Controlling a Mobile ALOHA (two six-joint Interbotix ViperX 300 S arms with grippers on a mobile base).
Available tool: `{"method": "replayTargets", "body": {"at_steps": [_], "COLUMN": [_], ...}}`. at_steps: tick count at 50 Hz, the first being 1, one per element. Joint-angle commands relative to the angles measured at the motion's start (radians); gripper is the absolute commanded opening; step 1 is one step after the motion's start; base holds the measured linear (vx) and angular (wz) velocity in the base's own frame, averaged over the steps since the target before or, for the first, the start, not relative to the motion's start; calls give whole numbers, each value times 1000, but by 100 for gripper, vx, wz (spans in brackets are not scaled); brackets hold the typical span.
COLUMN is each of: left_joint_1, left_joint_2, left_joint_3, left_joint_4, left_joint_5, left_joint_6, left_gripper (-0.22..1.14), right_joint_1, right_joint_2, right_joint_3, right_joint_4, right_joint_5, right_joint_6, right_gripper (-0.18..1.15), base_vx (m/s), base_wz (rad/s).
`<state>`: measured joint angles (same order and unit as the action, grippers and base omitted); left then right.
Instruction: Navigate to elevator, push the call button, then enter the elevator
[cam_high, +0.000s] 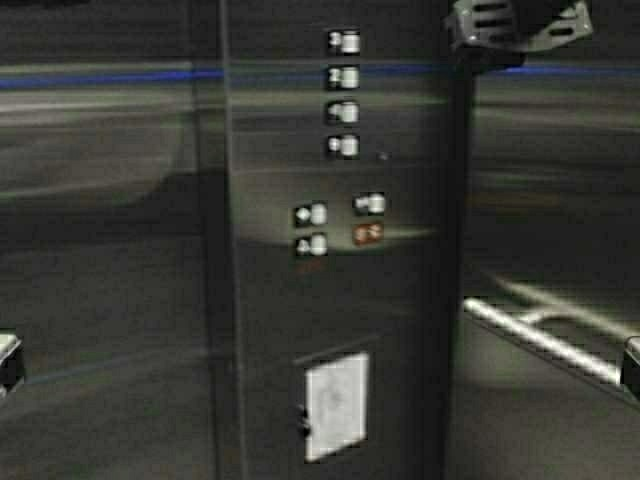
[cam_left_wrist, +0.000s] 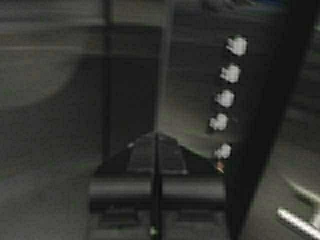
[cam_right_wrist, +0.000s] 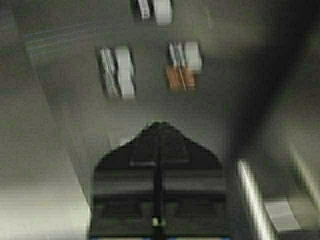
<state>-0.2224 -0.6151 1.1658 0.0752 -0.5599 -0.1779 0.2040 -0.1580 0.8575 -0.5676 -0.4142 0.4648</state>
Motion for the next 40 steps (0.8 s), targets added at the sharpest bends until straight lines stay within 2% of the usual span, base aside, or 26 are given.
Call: {"method": "replayTargets", "body": {"at_steps": [1, 9, 21, 31, 40], "left_joint_1": [-2, -2, -2, 0, 0], "left_joint_2": [-17, -23, -25, -28, -44], "left_joint_3": [-11, -11, -3, 5, 17], "left_joint_4": [2, 2, 2, 2, 2], "left_joint_5": [-8, -8, -8, -8, -8], "left_joint_6": [2, 5, 14, 17, 14], "left_gripper": [3, 3, 3, 3, 3], "right_joint_1": [-37, -57, -57, -57, -57], "right_joint_2": [46, 189, 417, 509, 517], "right_joint_3": [37, 55, -40, -146, -169], "right_joint_4": [78, 106, 103, 98, 75], "right_joint_5": [-229, -491, -793, -834, -834], "right_joint_6": [-9, -66, -250, -281, -282], "right_gripper": [6, 6, 6, 6, 6], "base_vx": [13, 10, 7, 6, 8], "base_wz": [7, 4, -2, -5, -4]}}
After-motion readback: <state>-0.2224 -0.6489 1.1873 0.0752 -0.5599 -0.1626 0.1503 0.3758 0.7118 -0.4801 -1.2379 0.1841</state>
